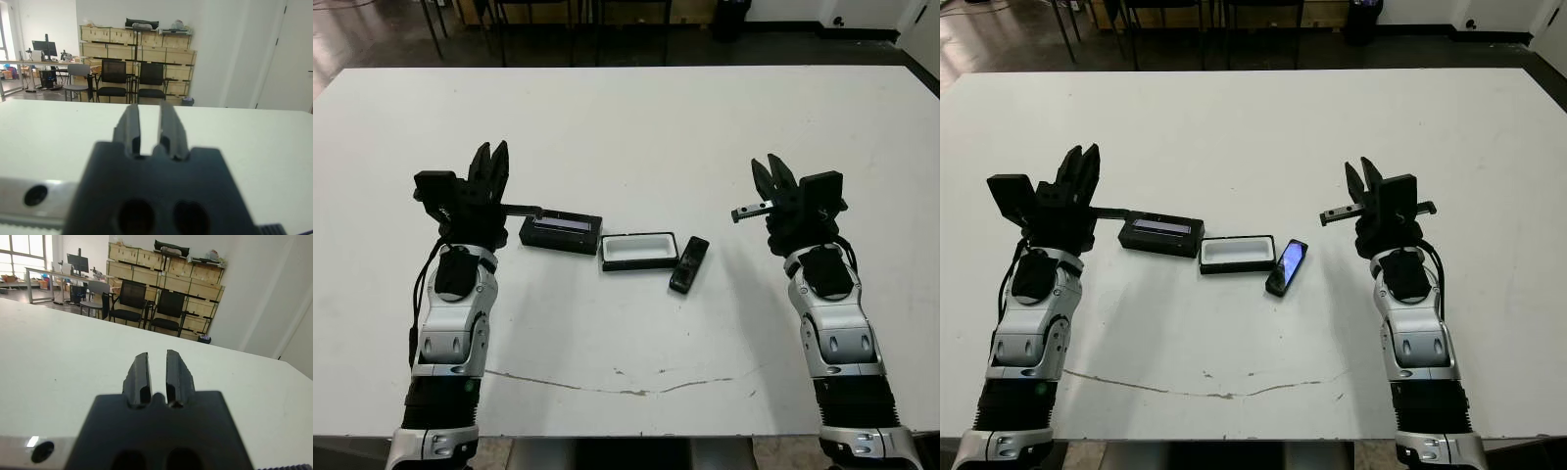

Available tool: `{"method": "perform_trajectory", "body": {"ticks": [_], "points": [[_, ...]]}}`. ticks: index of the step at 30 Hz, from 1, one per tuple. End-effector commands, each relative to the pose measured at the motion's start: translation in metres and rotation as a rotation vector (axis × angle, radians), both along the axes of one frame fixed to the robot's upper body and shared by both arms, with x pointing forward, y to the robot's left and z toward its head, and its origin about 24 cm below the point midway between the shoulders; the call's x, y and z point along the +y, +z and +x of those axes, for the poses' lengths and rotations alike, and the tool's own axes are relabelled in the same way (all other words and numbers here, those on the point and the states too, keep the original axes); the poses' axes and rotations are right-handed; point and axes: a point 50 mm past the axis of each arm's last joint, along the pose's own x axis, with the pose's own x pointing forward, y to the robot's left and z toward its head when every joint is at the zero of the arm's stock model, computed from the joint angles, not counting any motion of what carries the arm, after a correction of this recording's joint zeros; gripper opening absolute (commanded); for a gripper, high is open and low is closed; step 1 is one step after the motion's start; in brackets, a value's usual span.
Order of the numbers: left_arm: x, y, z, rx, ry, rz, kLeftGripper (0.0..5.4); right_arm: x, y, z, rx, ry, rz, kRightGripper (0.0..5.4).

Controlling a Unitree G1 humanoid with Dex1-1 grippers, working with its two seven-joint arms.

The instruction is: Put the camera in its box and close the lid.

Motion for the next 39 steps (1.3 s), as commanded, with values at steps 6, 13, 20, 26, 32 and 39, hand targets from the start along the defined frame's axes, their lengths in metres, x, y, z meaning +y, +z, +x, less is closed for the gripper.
{"method": "perform_trajectory", "body": {"ticks": [6, 13, 20, 26, 32, 39], "points": [[0.005, -0.009, -0.004, 0.050, 0.020, 0.005, 0.03, -0.001, -0.008, 0.000, 0.033, 0.012, -0.011, 0.00], [0.004, -0.013, -0.009, 0.061, 0.021, 0.000, 0.03, -0.007, -0.001, 0.001, 0.042, 0.064, -0.132, 0.00], [0.003, -0.016, -0.015, 0.064, 0.014, 0.003, 0.03, -0.012, 0.028, 0.025, 0.058, 0.205, -0.393, 0.00], [0.005, -0.015, -0.019, 0.065, 0.024, 0.025, 0.03, 0.000, 0.045, 0.047, 0.151, 0.384, -0.598, 0.00], [0.007, -0.014, -0.017, 0.068, 0.035, 0.020, 0.03, 0.021, 0.053, 0.066, 0.313, 0.553, -0.805, 0.00], [0.007, -0.013, -0.016, 0.071, 0.038, 0.022, 0.03, 0.042, 0.036, 0.072, 0.494, 0.746, -0.971, 0.00]]}}
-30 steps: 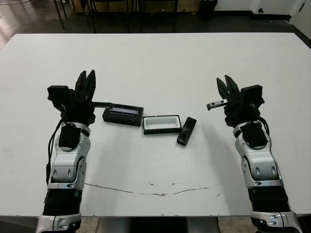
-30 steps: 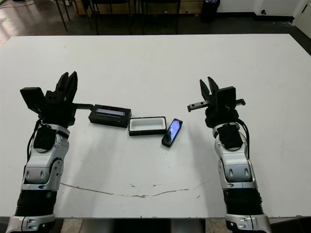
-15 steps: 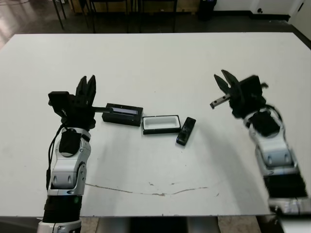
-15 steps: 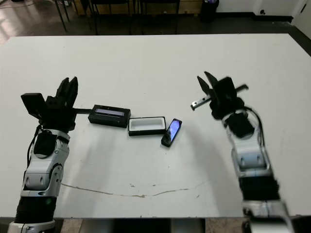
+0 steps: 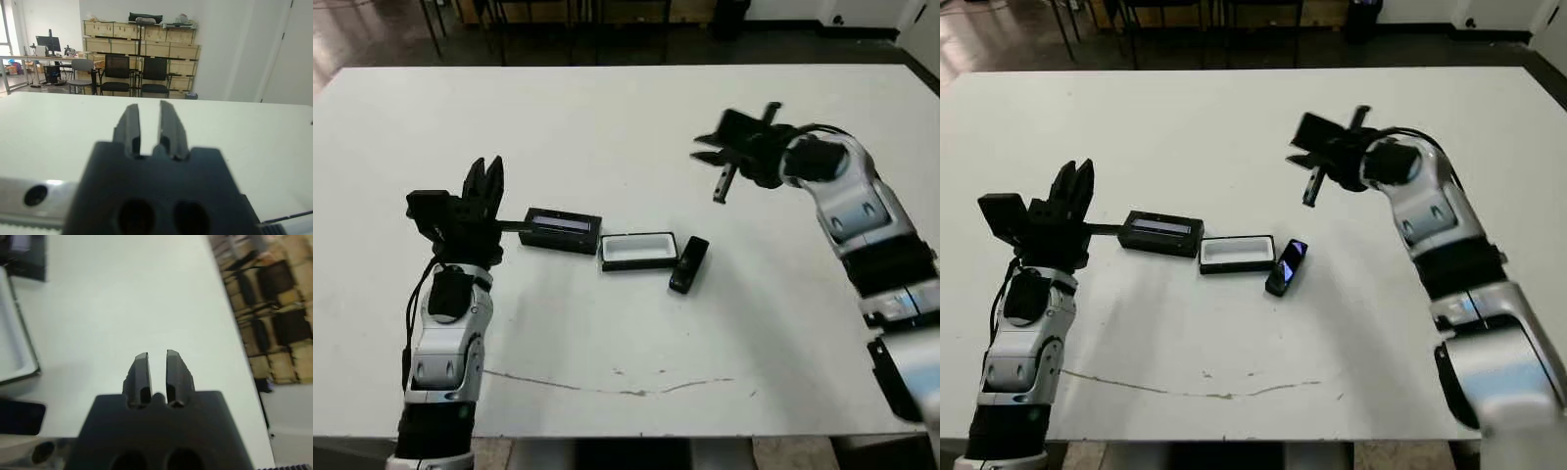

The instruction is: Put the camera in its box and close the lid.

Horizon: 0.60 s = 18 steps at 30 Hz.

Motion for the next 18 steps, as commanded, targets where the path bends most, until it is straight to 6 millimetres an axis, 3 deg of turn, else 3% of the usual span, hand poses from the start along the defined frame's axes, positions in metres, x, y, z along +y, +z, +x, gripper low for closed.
{"method": "perform_trajectory", "body": {"ticks": [1, 18], "points": [[0.005, -0.005, 0.000, 0.037, 0.019, 0.014, 0.03, 0.006, -0.015, 0.000, 0.093, 0.045, -0.093, 0.00], [0.000, -0.007, 0.000, 0.037, 0.003, 0.027, 0.03, 0.004, -0.050, -0.010, 0.315, 0.131, -0.278, 0.00]]}}
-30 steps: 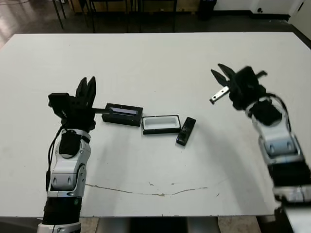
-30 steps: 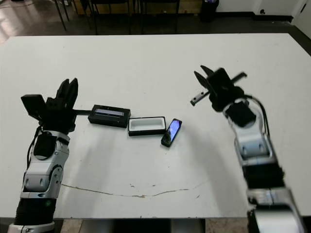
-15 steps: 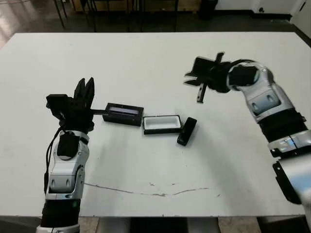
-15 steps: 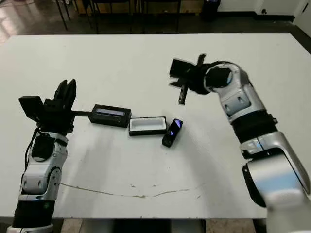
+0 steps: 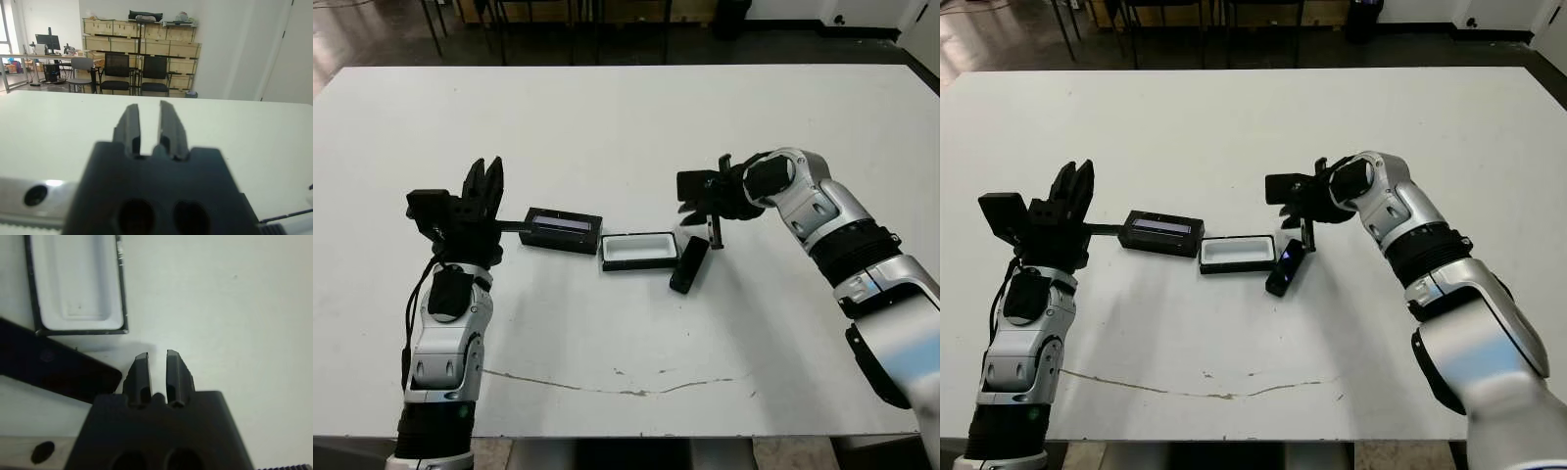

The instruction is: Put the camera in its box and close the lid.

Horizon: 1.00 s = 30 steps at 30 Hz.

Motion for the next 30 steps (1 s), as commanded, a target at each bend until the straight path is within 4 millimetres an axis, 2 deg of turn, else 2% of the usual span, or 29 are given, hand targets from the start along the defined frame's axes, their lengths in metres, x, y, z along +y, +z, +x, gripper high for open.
{"method": "perform_trajectory", "body": {"ticks": [1, 8, 20, 30], "points": [[0.001, -0.006, -0.001, 0.034, 0.011, 0.022, 0.03, -0.002, -0.008, -0.003, 0.050, -0.006, -0.040, 0.00], [0.000, -0.006, 0.000, 0.033, 0.010, 0.020, 0.03, -0.008, -0.012, -0.007, 0.082, -0.009, -0.076, 0.00], [-0.001, -0.008, -0.001, 0.030, 0.009, 0.025, 0.03, -0.017, -0.012, -0.014, 0.119, -0.023, -0.040, 0.00], [-0.001, -0.009, 0.000, 0.035, 0.010, 0.022, 0.03, -0.030, -0.008, -0.022, 0.114, 0.041, -0.032, 0.00]]}}
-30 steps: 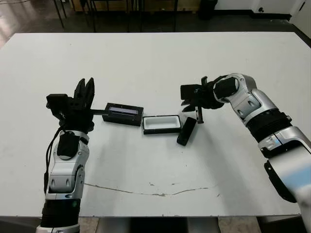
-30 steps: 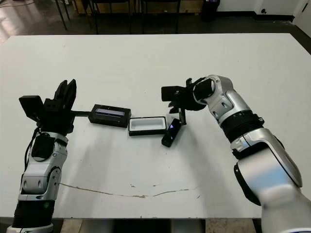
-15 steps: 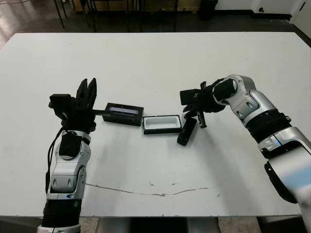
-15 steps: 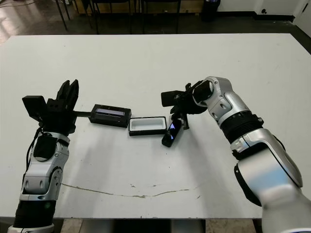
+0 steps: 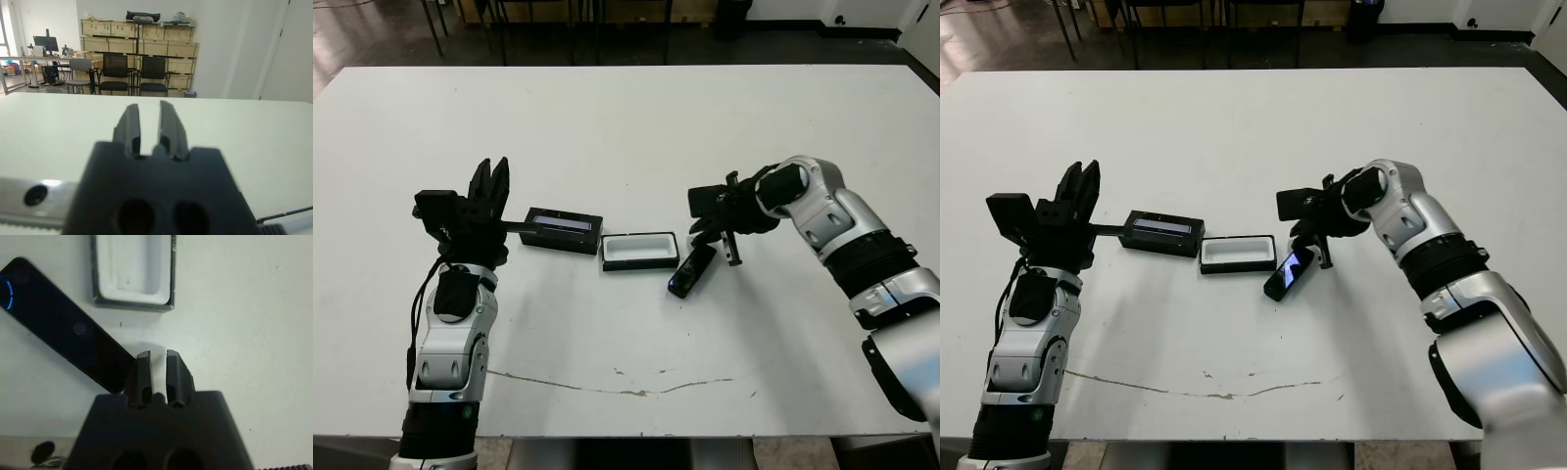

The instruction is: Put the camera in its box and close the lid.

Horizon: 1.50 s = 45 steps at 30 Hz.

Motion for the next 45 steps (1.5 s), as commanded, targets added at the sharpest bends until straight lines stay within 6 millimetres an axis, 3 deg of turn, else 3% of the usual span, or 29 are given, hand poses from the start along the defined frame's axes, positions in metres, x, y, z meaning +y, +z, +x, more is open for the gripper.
{"method": "perform_trajectory", "body": {"ticks": [1, 21, 45], "points": [[0.003, -0.008, 0.000, 0.037, 0.014, 0.015, 0.03, -0.010, -0.007, -0.008, 0.021, 0.017, -0.014, 0.00], [0.003, -0.009, 0.001, 0.042, 0.007, 0.002, 0.03, -0.024, -0.001, -0.033, 0.080, 0.054, 0.072, 0.00], [0.003, -0.007, 0.003, 0.041, 0.008, 0.005, 0.03, -0.042, 0.005, -0.043, 0.199, -0.039, 0.130, 0.00]]}}
